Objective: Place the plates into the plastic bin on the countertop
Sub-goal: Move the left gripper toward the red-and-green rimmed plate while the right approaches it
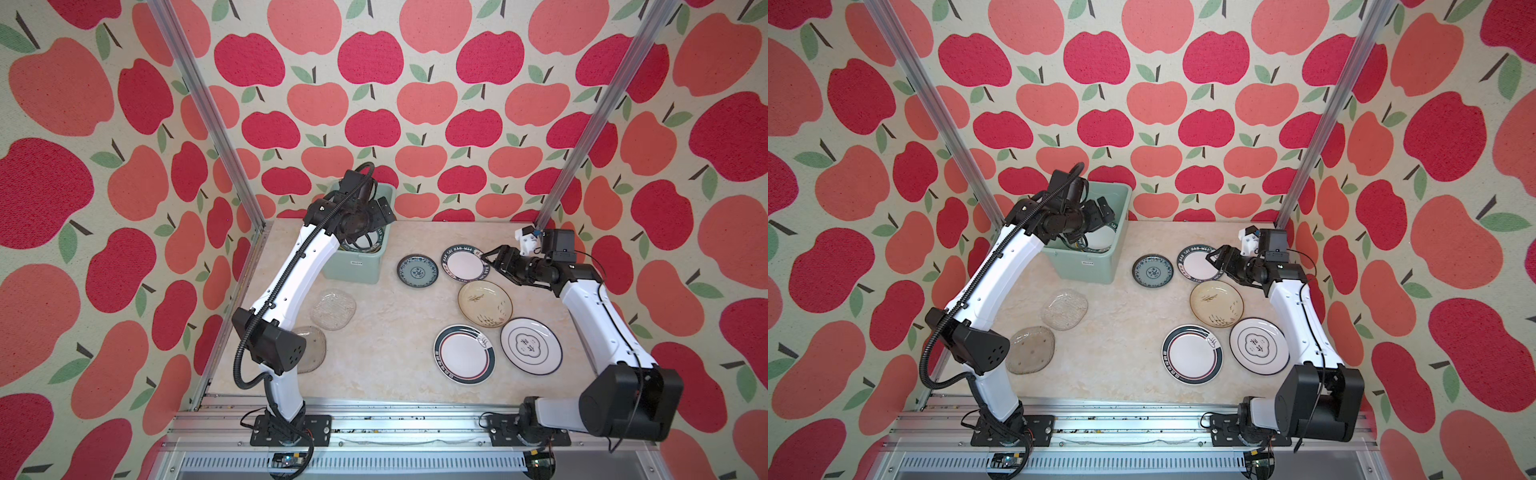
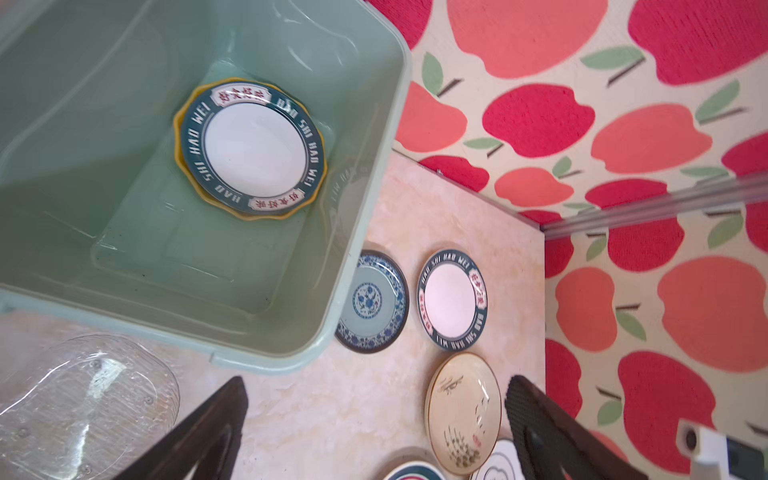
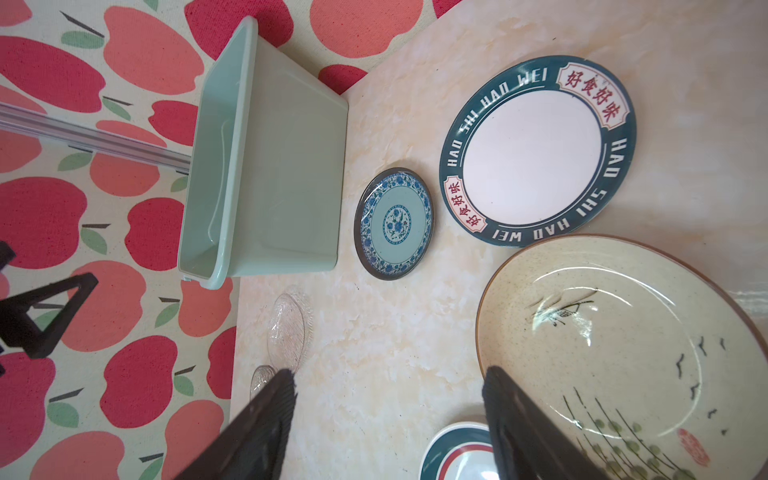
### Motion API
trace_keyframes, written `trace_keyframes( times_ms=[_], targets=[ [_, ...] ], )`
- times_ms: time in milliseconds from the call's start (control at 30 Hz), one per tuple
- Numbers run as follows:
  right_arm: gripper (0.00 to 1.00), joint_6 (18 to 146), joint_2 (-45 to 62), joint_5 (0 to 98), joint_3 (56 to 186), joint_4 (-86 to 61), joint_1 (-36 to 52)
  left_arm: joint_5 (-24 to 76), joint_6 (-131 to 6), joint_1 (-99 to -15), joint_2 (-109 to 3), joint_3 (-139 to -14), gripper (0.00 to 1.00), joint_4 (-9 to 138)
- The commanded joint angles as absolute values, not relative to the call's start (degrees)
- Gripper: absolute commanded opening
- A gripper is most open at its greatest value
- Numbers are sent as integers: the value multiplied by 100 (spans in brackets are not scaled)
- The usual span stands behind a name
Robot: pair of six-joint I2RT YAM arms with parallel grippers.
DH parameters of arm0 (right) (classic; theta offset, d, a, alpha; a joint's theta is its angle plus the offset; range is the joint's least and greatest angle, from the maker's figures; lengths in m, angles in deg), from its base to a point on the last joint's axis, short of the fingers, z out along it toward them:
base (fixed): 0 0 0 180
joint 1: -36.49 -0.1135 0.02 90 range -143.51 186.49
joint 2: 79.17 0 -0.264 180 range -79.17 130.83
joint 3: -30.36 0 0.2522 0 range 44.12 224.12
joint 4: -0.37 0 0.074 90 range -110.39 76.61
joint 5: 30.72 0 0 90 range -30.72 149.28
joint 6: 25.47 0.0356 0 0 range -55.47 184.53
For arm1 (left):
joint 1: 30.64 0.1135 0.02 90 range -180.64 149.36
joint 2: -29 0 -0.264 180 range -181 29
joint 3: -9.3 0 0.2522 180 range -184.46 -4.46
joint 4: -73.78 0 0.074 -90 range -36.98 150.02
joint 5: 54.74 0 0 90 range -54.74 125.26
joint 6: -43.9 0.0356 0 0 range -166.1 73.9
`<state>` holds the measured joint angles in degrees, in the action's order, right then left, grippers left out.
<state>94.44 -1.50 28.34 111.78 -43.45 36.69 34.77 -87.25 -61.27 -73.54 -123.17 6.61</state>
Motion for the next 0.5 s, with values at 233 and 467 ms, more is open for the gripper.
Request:
trace_keyframes(
  times_ms=[233, 467],
  targets=[
    [71, 9742, -299, 2011, 10275, -3733, 4782, 3087, -7502, -7075, -5490, -8713, 99, 3416],
    [70, 9375, -929, 2210, 9494, -4790, 4448, 2508, -8306, -7254, -5445, -8267, 98, 2567]
  ],
)
